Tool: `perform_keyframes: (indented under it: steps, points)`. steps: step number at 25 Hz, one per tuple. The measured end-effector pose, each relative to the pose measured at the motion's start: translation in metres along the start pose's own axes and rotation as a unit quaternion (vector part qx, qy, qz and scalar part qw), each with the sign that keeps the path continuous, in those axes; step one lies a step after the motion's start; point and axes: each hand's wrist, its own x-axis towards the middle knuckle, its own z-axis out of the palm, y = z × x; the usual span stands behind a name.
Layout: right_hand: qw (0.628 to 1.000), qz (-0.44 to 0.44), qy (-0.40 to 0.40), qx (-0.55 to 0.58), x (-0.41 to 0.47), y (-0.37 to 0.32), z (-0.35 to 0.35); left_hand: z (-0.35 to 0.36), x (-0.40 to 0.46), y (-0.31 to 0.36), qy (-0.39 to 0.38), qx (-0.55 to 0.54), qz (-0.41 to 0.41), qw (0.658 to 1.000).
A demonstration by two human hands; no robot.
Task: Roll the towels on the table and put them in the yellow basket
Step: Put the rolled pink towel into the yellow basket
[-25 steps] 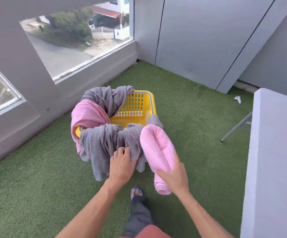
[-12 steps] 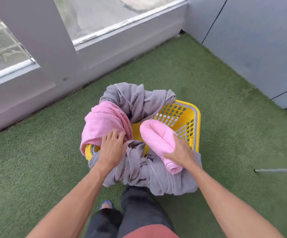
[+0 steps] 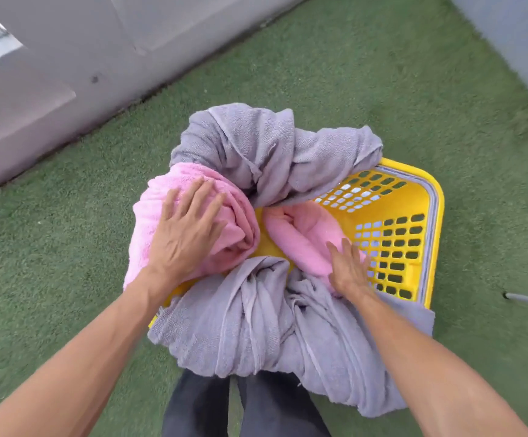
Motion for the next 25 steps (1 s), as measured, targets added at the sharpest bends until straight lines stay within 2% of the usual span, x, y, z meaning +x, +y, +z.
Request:
perform_keyframes:
  steps: [2, 5, 7, 9, 13, 15, 17, 19, 22, 25]
  points:
    - [0.993, -0.023, -0.002, 0.116, 0.003, -0.017, 0.007, -0.002, 0.000, 0.002, 0.013, -0.012, -0.013, 1.000]
    - [0.935, -0.127, 0.062, 0.325, -0.007, -0.072, -0.021, -0.011, 0.013, -0.001, 0.034, -0.018, -0.004, 0.999]
    - [0.902, -0.190, 0.090, 0.377, -0.010, -0.112, -0.049, -0.016, 0.031, -0.007, 0.029, -0.002, 0.021, 0.999]
    - [0.885, -0.219, 0.091, 0.401, -0.012, -0.145, -0.067, -0.018, 0.046, -0.014, 0.027, 0.011, 0.040, 0.999]
    - [0.866, -0.167, 0.106, 0.459, -0.003, -0.181, -0.067, -0.027, 0.054, -0.014, 0.023, 0.046, 0.076, 0.996]
    - [0.861, -0.143, 0.112, 0.474, -0.006, -0.184, -0.065, -0.031, 0.050, -0.014, 0.032, 0.027, 0.089, 0.995]
    - [0.843, -0.152, 0.111, 0.504, -0.016, -0.181, -0.069, -0.037, 0.039, -0.015, 0.033, -0.034, 0.065, 0.997]
    - [0.832, -0.178, 0.123, 0.510, -0.034, -0.173, -0.082, -0.050, 0.022, -0.015, 0.053, -0.114, 0.005, 0.992]
    - [0.830, -0.234, 0.145, 0.485, -0.072, -0.170, -0.111, -0.081, -0.008, -0.017, 0.104, -0.234, -0.079, 0.963]
    - [0.818, -0.278, 0.172, 0.474, -0.118, -0.190, -0.150, -0.126, -0.034, -0.025, 0.152, -0.297, -0.155, 0.930]
